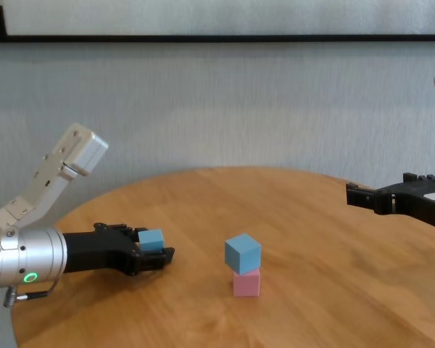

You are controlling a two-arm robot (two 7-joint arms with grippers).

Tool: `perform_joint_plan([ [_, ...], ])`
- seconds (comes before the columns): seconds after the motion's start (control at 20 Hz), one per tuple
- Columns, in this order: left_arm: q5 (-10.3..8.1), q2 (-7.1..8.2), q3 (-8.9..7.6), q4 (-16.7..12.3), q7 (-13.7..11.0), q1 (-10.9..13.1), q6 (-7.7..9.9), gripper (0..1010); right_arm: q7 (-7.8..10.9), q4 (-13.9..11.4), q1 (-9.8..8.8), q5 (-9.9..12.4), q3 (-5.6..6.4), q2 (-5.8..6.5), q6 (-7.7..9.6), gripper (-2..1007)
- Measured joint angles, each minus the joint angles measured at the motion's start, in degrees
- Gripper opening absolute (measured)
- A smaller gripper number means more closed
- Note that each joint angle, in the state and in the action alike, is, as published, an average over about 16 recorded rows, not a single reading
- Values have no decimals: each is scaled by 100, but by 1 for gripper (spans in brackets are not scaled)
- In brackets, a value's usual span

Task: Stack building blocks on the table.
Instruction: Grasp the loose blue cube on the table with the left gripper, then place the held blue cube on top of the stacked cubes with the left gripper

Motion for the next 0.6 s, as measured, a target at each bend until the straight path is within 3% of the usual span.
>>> perform_joint_plan([
  [0.35,40,13,-33,-98,4,39,59,591,0,0,0,0,0,0,0,1001],
  [0.6,41,89,-60,-433,63,193,209,546,0,0,0,0,0,0,0,1001],
])
